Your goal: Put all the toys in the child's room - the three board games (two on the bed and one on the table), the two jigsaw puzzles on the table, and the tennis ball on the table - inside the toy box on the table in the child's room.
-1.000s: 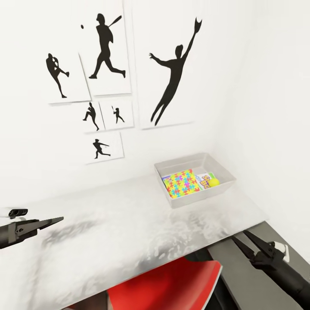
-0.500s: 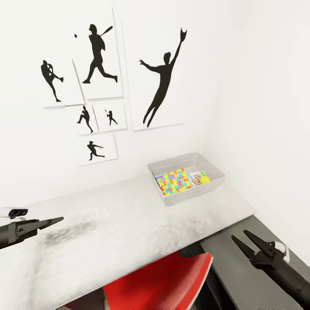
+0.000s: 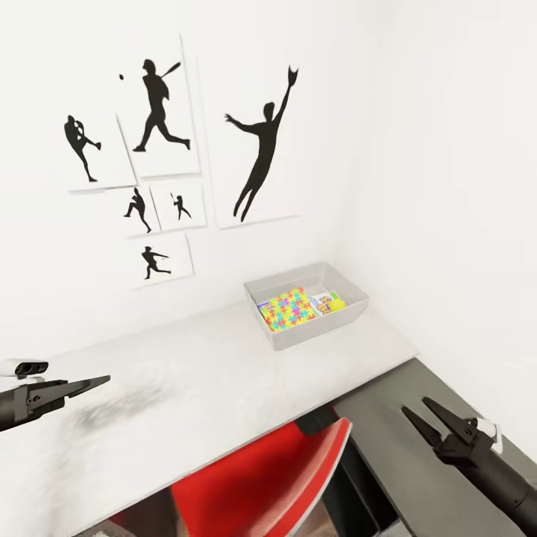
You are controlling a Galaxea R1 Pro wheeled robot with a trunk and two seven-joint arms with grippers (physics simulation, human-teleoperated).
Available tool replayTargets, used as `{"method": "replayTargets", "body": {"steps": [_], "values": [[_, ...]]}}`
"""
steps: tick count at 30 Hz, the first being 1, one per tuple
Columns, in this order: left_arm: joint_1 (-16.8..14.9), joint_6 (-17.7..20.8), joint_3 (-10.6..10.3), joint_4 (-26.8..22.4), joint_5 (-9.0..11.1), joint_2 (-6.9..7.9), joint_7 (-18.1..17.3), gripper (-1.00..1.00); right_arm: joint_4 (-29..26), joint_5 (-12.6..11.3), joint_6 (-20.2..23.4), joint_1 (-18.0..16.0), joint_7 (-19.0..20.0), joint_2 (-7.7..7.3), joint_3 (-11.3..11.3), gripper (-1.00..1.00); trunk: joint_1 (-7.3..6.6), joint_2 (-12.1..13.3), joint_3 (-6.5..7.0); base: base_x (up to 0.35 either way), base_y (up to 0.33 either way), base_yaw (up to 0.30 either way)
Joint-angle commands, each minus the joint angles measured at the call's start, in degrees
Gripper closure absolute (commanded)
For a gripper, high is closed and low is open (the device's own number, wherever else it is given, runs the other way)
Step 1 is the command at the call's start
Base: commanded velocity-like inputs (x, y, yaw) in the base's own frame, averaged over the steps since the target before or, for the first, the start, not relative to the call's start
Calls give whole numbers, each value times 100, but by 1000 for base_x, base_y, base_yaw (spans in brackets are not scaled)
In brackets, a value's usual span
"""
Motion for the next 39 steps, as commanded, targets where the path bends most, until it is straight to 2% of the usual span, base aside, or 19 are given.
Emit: {"method": "replayTargets", "body": {"steps": [1, 39], "values": [[-3, 61, -1, 0, -3, 2, -22, -100, -3, -18, 21, -1, -3, -1, -2, -100, 2, -11, -1, -181, 116, -121], [-5, 54, 8, 0, -9, 4, -22, -100, 24, -18, 9, -1, -3, -1, -1, -100, 2, -11, 350, -130, 112, -121]]}}
